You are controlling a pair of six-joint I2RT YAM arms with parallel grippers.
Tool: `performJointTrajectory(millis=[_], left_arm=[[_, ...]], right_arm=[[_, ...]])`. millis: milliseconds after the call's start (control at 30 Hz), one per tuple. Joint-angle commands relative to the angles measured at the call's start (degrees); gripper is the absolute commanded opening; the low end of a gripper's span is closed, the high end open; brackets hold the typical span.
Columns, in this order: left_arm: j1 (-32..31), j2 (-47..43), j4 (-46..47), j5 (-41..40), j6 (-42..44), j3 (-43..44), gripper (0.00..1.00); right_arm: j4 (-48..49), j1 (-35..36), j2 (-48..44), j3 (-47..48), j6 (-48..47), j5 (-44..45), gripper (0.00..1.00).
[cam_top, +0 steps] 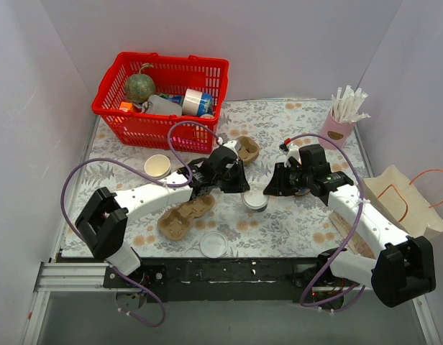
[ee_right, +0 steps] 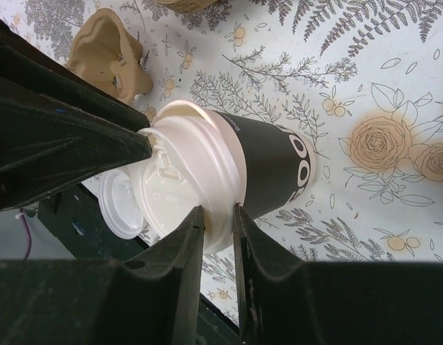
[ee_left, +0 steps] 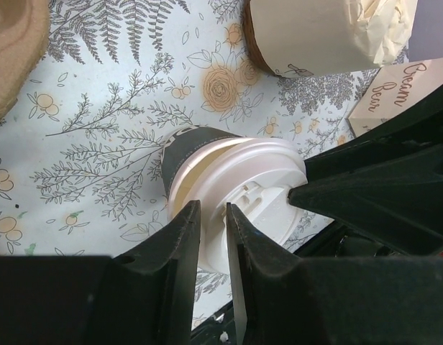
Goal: Pack the takeout coffee
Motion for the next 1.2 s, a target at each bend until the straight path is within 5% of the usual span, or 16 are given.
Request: performJointTrajectory(millis=[0,33,67,733,1167], left_arm=[[-0.96,0.64,-3.30,-0.22,2.48,2.75,0.18],[-0.96,0.73,-3.56,-0.22,2.74,3.27,0.01],[-1.05,0.82,-3.65,-0.13,3.18,3.54,0.00],[-1.05,-5.77,-4.80,-5.14,-4.20,1.43,0.00],[-1.05,-1.91,-6.20,-5.84,-3.58,3.98,0.00]], right_arm=[[-0.29,0.15,0.27,1.50,-1.48,-0.25,0.29],[-0.20,0.15,0.18,1.24,-1.48,-0.34,0.29],[-0.02,0.15,0.09,1.24,-1.39,-0.51,0.29],[0.86,-0.29,-5.09,0.89,-2.10,-1.04,0.69],[2.44,-0.64,-4.92,0.45,-1.74,-0.17,0.74]])
